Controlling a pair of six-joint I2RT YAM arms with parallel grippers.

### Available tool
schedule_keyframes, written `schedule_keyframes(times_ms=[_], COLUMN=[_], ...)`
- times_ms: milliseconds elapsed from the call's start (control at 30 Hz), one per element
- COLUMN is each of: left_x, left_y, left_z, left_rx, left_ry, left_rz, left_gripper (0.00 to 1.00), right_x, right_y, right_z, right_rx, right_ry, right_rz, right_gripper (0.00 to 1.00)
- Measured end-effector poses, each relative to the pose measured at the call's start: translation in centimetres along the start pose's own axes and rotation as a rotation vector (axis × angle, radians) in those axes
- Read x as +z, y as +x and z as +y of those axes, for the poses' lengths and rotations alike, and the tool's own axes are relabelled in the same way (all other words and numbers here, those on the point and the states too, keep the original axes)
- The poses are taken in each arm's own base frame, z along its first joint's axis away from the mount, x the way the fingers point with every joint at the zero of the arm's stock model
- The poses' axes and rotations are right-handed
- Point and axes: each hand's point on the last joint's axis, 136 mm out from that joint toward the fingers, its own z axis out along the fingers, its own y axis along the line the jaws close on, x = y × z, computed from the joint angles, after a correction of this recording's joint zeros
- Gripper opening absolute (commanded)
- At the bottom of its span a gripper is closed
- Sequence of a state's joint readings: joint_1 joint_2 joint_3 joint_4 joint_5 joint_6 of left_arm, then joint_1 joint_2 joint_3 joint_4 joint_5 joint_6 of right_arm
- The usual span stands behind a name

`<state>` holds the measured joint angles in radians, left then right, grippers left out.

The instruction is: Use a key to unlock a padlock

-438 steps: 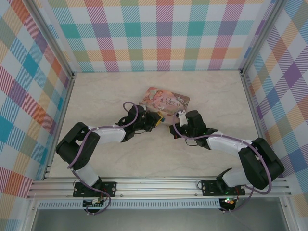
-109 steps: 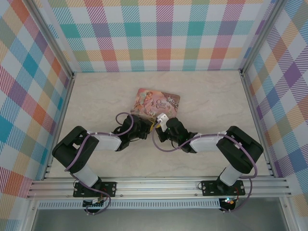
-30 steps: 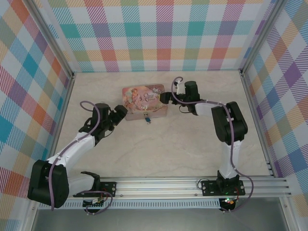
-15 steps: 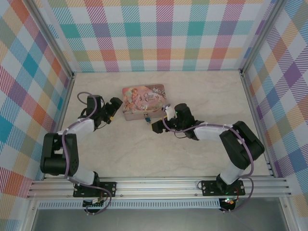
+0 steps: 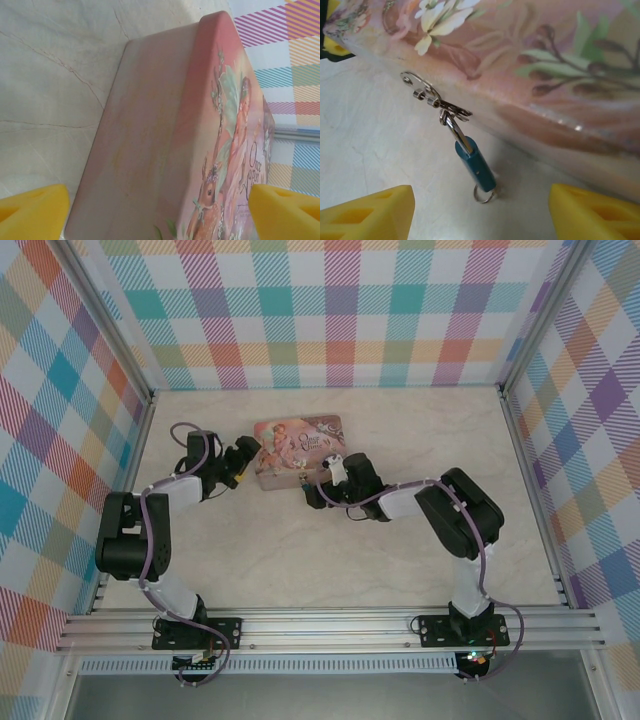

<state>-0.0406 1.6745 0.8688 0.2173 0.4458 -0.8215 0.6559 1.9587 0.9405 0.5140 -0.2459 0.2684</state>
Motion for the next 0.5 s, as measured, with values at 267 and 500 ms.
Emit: schedule_keyframes(times_ms=[267,500], left_x=[0.4,1.0], left_y=[0.2,0.5], left_z=[-0.3,0.0], left_rx=[-0.006,-0.019], left_ry=[0.032,0.029], left_rz=[0.018,0.029], left_gripper=[0.89,0.89], right_x=[1.2,1.8], right_y=[0.2,0.0], right_z=[-0.9,-0.7], right_rx=[-0.024,-0.031], right_ry=[0.026,0.015], right_rz=[-0.007,-0.018], right_gripper=[0.64,0.56])
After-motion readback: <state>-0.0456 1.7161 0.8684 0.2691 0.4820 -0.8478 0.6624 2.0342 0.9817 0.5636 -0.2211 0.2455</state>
